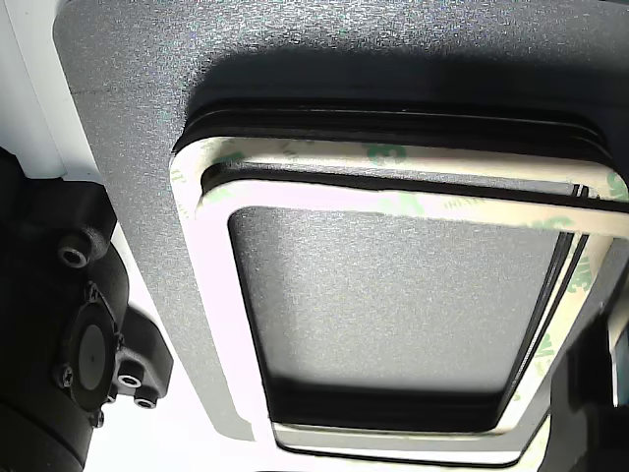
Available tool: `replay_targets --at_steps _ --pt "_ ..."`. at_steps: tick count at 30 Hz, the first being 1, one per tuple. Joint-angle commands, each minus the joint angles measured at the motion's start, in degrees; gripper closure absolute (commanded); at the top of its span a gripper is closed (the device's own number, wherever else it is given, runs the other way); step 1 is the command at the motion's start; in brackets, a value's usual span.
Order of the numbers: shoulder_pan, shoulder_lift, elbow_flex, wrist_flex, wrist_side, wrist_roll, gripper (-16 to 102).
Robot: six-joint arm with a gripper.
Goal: Grab top frame and put it into gray box.
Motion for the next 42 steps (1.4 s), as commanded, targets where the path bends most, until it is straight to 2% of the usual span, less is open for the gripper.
replay_targets --at_steps 1,7,14,17,20,24,30,36,40,42 --pt "-0.6 1.5 -4.4 3.4 0.7 1.1 96" --pt "-4.0 1.1 -12.7 12.0 3.3 5.5 96" --pt "-11.1 0.6 -19.8 10.2 7.8 18.4 96" --pt "-14.9 -1.0 -23.4 9.7 8.6 31.7 96" --pt "-16.8 -2.5 -27.6 9.8 13.5 43.6 97" --pt "-19.9 -7.2 -35.9 13.8 21.4 52.2 97" --pt "-26.1 -7.6 -36.9 13.8 27.2 73.8 97" --pt "-33.6 -5.5 -38.2 13.7 29.9 92.1 98" --pt "-38.6 -4.2 -37.5 13.7 33.5 105.3 99" --pt "-42.1 -3.9 -37.7 13.7 32.4 106.5 99"
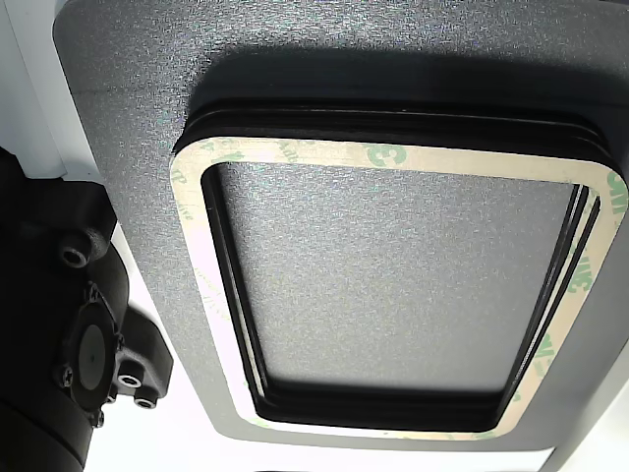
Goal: Grab top frame and put it into gray box.
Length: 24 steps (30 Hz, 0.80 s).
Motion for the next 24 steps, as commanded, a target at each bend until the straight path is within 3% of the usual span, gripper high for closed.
replay_targets --at_steps 1,3,10,19,21,24 --pt "-6.0 1.4 -2.2 0.4 -2.3 7.5 99" --pt "-10.4 0.4 -3.1 0.4 -6.8 10.5 98" --pt "-17.4 -1.8 -4.7 0.5 -8.3 37.1 99" --pt "-18.0 -4.5 -1.9 0.5 -7.6 81.5 99" --pt "-18.5 -5.4 -1.4 0.6 -9.3 94.2 98" --pt "-20.0 -6.0 -0.3 0.6 -13.7 96.3 98"
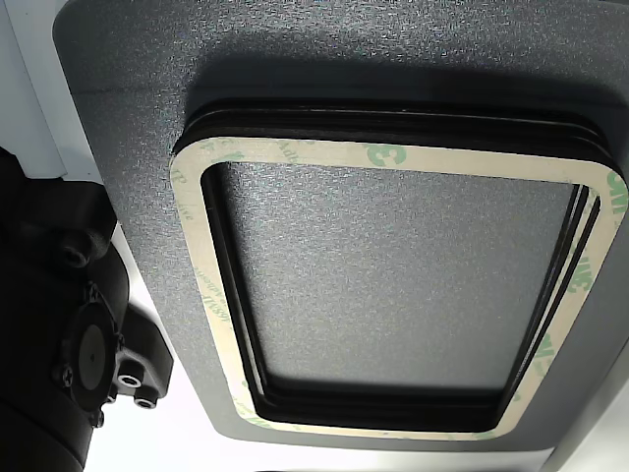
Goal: Grab top frame and put it into gray box.
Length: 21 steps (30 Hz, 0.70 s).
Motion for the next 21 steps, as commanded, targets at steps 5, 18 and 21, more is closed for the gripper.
replay_targets --at_steps 5,18,21 --pt "-3.3 1.2 1.1 0.6 -6.2 19.4 98" --pt "-7.4 1.0 5.5 0.7 -15.4 22.2 98" --pt "-7.9 1.2 7.0 0.7 -16.0 21.8 98"
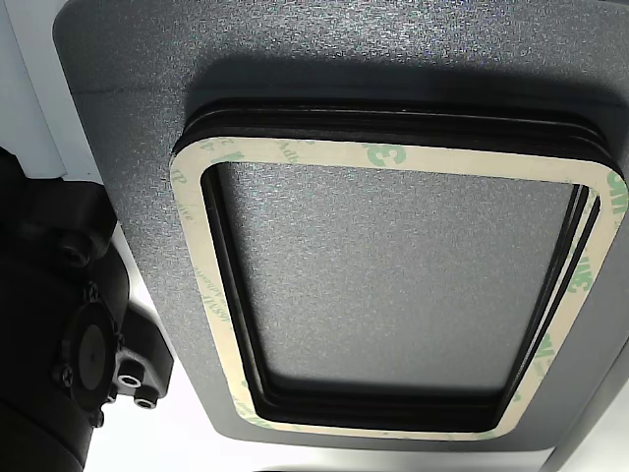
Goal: Grab top frame and put it into gray box.
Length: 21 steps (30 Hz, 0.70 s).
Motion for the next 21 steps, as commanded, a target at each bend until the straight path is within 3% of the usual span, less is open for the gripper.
replay_targets --at_steps 1,21 --pt "-1.1 1.5 -0.1 0.7 -0.4 0.0 98" --pt "-2.8 -1.8 -0.2 0.7 -3.3 1.2 98"
